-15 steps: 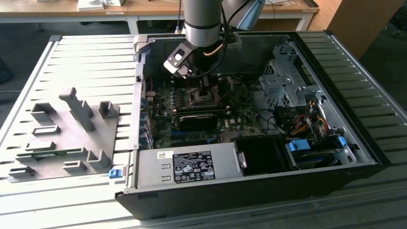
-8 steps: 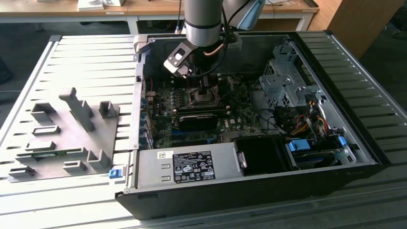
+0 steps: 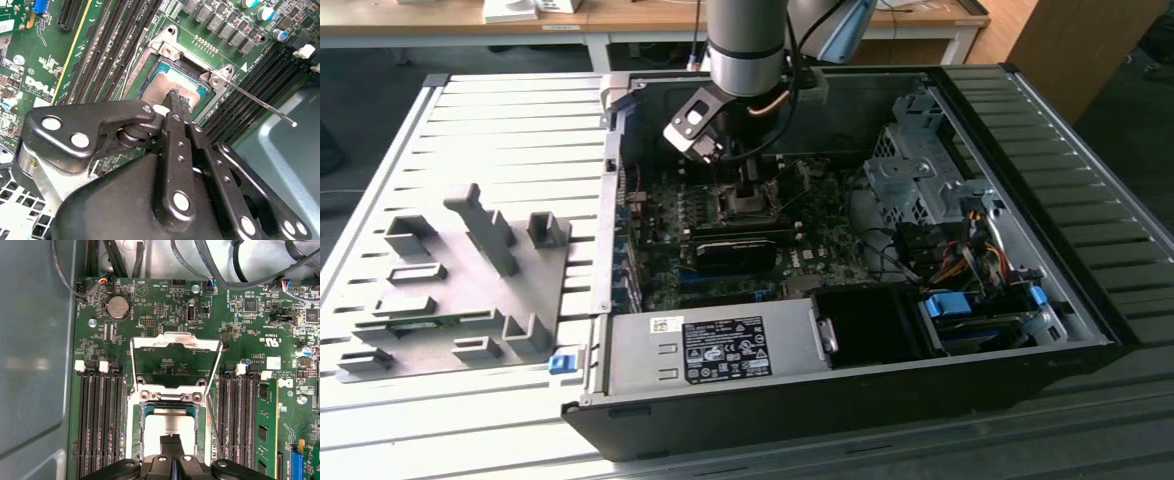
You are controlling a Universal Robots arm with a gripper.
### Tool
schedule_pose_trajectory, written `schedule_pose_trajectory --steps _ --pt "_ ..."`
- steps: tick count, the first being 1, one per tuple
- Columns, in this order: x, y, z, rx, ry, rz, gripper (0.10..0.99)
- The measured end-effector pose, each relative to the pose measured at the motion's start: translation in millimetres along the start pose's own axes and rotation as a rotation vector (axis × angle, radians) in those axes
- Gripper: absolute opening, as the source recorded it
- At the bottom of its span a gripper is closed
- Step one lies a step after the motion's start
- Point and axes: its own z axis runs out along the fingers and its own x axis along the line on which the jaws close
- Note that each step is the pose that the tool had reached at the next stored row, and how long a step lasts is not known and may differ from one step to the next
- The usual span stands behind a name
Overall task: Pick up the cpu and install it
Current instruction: 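Place the cpu into insertion slot, then close the cpu cover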
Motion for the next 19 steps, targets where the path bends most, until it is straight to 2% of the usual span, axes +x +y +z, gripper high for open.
schedule_pose_trajectory --steps 16,19 --pt "0.1 0.2 -4.1 0.000 0.0005 0.000 0.106" --pt "-0.3 0.2 -4.4 0.001 0.0053 0.000 0.106"
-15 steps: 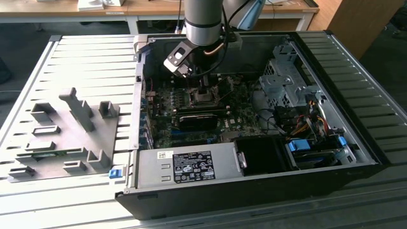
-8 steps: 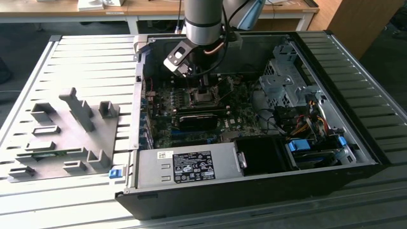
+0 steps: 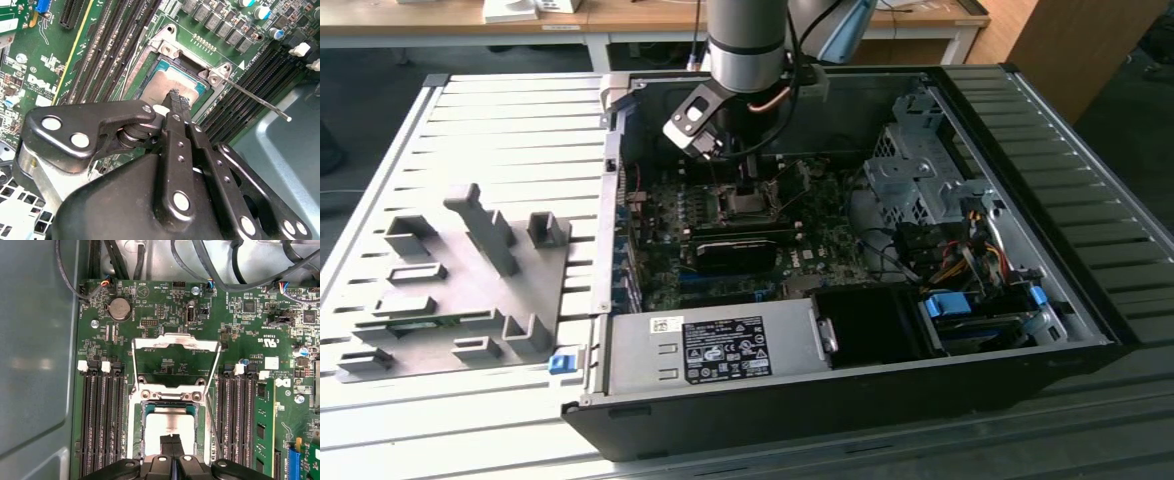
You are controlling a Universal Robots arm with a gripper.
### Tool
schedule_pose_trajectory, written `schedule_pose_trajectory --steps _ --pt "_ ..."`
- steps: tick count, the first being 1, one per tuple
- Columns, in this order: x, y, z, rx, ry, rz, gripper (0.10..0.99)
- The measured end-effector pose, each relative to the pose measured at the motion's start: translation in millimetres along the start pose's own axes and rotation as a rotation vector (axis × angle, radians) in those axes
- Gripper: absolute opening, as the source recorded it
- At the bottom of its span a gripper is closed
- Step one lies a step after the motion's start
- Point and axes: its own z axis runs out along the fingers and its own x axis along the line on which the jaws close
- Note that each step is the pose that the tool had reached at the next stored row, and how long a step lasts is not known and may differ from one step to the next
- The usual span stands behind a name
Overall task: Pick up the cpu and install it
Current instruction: 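Close the cpu cover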
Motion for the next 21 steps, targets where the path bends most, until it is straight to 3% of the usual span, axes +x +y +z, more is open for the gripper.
schedule_pose_trajectory --steps 8,14,21 --pt "0.1 1.0 -5.3 0.005 0.0010 0.000 0.106" --pt "0.3 1.6 -18.0 0.005 0.0010 0.000 0.106" --pt "-5.8 1.6 -19.0 0.005 0.0011 0.000 0.106"
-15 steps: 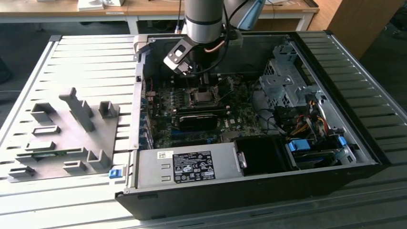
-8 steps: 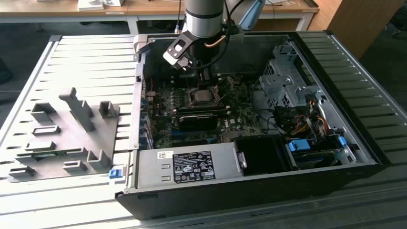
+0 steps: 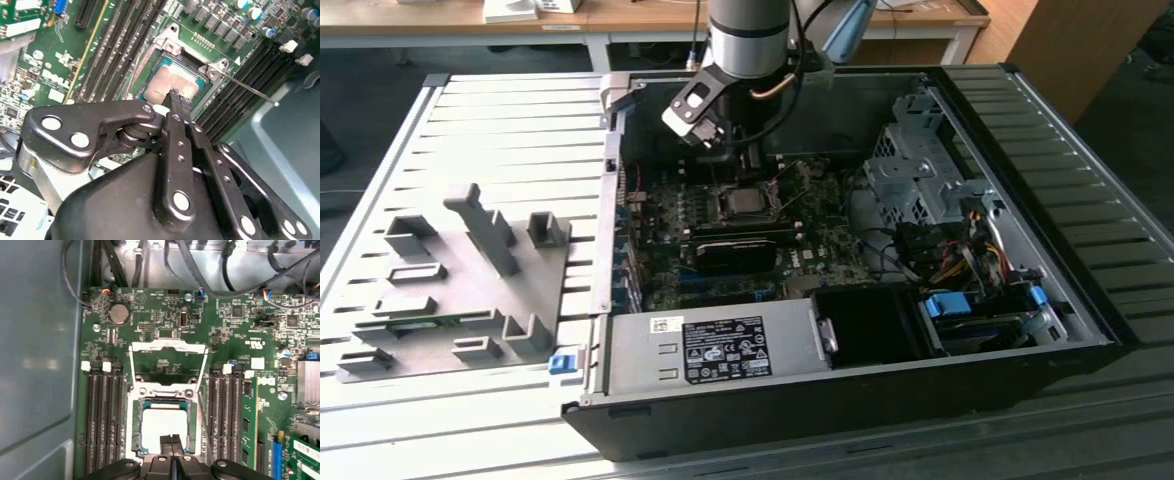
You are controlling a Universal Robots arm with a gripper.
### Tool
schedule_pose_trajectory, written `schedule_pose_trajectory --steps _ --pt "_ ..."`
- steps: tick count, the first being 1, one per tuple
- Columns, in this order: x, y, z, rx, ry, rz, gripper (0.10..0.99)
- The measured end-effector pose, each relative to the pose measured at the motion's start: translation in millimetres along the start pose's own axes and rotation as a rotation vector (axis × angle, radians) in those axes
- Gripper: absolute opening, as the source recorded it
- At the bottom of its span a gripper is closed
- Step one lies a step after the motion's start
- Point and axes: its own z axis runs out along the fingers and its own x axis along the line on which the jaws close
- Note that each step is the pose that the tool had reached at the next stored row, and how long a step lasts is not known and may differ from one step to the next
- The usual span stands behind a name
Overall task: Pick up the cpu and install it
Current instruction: 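Close the cpu cover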
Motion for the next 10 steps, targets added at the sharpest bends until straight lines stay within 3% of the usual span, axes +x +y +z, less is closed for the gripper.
schedule_pose_trajectory --steps 10 --pt "-3.2 5.9 0.1 0.001 0.0001 0.000 0.106"
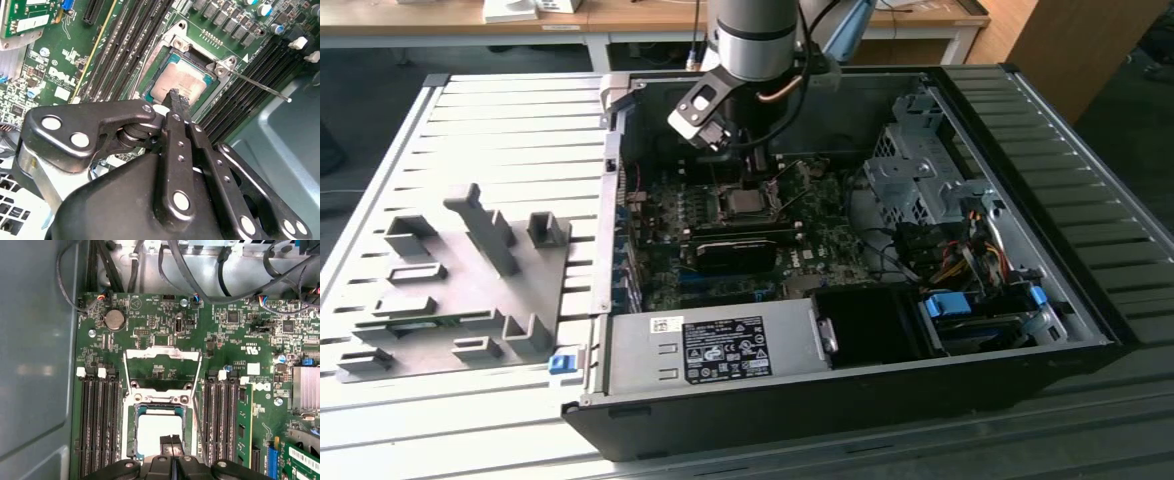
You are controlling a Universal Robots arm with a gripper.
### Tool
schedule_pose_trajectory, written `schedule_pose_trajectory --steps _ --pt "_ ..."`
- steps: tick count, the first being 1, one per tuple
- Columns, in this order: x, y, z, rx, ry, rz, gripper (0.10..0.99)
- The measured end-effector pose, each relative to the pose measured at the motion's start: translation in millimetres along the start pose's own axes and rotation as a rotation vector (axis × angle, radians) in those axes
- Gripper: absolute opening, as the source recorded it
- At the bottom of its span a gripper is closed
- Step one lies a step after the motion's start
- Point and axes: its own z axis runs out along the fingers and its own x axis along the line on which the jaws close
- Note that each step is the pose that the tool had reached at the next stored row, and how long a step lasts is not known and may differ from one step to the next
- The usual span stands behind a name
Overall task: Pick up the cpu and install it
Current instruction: 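Close the cpu cover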
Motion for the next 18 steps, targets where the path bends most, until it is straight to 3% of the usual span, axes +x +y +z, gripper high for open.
schedule_pose_trajectory --steps 8,16,18 --pt "0.2 0.4 -11.0 0.000 -0.0001 0.000 0.106" --pt "0.0 10.1 -10.9 0.002 0.0005 0.000 0.106" --pt "0.0 10.2 -14.0 0.002 0.0004 0.000 0.106"
